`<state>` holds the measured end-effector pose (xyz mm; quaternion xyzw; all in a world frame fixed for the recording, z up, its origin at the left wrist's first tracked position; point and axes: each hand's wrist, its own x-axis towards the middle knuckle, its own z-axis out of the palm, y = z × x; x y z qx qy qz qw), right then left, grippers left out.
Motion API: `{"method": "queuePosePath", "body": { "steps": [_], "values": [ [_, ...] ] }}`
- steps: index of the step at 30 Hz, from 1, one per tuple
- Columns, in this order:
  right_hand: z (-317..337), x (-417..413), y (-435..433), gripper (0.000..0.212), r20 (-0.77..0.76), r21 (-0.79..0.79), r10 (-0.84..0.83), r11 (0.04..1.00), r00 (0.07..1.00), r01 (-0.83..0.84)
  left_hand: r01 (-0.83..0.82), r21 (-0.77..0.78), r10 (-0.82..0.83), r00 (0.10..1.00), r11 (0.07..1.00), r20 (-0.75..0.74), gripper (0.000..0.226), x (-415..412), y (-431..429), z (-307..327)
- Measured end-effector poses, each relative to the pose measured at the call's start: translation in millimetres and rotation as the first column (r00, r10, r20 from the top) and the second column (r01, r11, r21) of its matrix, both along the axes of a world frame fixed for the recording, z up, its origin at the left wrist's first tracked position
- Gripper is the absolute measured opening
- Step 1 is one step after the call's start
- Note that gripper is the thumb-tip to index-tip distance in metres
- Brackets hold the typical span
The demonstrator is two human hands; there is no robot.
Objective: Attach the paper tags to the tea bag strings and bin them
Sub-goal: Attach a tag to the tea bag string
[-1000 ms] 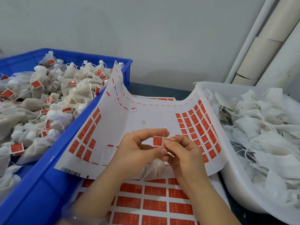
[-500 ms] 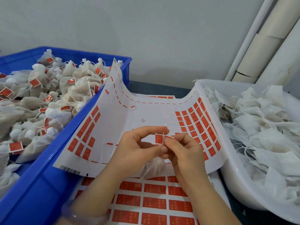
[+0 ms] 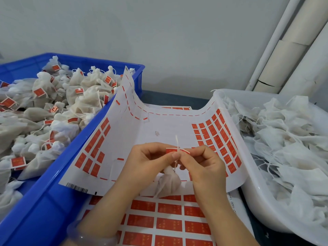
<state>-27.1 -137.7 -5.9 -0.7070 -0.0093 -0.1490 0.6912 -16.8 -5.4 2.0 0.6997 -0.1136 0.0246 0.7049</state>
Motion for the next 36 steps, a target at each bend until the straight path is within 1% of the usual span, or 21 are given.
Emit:
{"method": "queuePosePath", "body": {
  "steps": [2,4,7,9,12,15,19,26,31,36],
  "values": [
    [2.5,-1.0,1.0,0.010,0.021,-0.005,-0.001,1.000,1.000,0.001,-0.009,-0.030,0.009,1.000,1.000,-0.001,0.013,0.6,1.8,0.6],
    [4.3,-1.9,2.0,0.019,0.042,-0.019,-0.003,1.000,0.999,0.003,-0.025,-0.056,0.024,1.000,0.998,-0.003,0.012,0.9,2.7,0.6],
    [4.2,-2.4,2.5,0.017,0.052,-0.032,0.016,0.999,0.998,-0.015,-0.031,-0.071,0.030,0.999,0.997,-0.020,0.010,1.7,3.7,0.2],
    [2.9,-2.5,2.6,0.018,0.051,-0.040,0.029,0.999,0.998,-0.027,0.003,-0.094,-0.007,0.999,0.996,-0.050,0.012,2.0,5.3,0.0],
    [1.1,-1.7,3.2,0.025,0.013,-0.037,0.074,0.997,0.997,-0.074,0.101,-0.153,-0.122,0.984,0.983,-0.133,0.012,1.2,6.7,1.9],
    [-0.7,0.0,2.3,0.031,-0.050,0.056,0.163,0.986,0.985,-0.160,0.165,-0.218,-0.208,0.960,0.962,-0.188,0.013,0.0,6.5,3.5],
    [0.2,-0.1,1.8,0.036,-0.086,0.140,0.228,0.967,0.970,-0.215,0.193,-0.256,-0.243,0.953,0.947,-0.181,0.016,-1.5,6.7,5.3],
    [0.3,0.8,1.5,0.035,-0.089,0.194,0.247,0.955,0.965,-0.227,0.143,-0.221,-0.176,0.975,0.965,-0.138,0.014,-1.2,5.9,3.6],
    [0.0,0.0,1.6,0.033,-0.082,0.205,0.251,0.951,0.964,-0.230,0.105,-0.166,-0.124,0.986,0.981,-0.108,0.022,-0.8,5.1,4.5],
    [-0.3,-0.5,2.7,0.031,-0.088,0.227,0.273,0.942,0.958,-0.247,0.082,-0.142,-0.097,0.990,0.986,-0.102,0.022,-0.4,5.9,3.6]
  ]
}}
